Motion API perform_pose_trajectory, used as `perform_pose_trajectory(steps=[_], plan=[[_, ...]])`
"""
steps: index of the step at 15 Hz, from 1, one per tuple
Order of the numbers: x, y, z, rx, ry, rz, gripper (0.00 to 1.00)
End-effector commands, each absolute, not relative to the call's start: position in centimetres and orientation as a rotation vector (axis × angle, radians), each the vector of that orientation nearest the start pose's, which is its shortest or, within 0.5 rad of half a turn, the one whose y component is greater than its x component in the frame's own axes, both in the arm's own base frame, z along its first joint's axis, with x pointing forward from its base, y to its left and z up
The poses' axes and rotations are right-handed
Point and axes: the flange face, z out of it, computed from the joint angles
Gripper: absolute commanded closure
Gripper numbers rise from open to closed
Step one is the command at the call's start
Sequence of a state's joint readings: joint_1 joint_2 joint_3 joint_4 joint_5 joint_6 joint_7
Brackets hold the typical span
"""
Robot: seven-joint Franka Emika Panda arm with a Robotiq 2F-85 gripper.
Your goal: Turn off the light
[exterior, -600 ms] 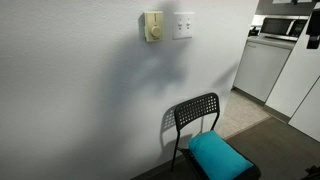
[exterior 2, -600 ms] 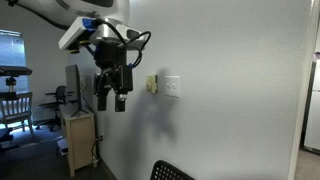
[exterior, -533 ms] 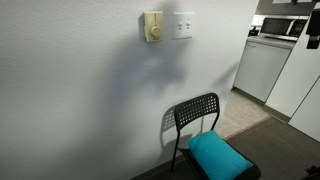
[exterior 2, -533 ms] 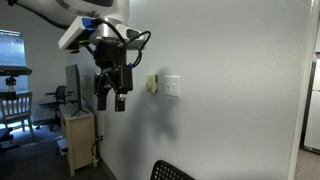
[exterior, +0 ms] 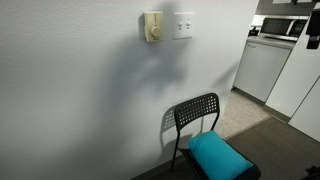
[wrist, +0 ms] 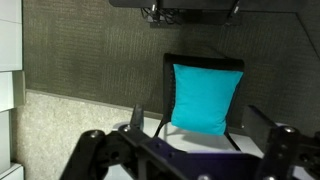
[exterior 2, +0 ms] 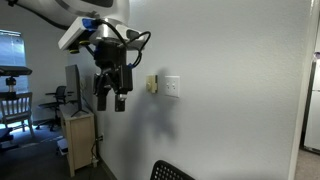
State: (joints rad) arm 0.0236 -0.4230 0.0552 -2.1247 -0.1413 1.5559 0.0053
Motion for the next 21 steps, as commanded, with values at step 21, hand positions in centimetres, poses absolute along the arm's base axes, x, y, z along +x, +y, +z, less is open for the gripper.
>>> perform_pose_trajectory(steps=[21], plan=[[51.8,9.0,53.3,-3.210,-1.197,0.005,0.00]])
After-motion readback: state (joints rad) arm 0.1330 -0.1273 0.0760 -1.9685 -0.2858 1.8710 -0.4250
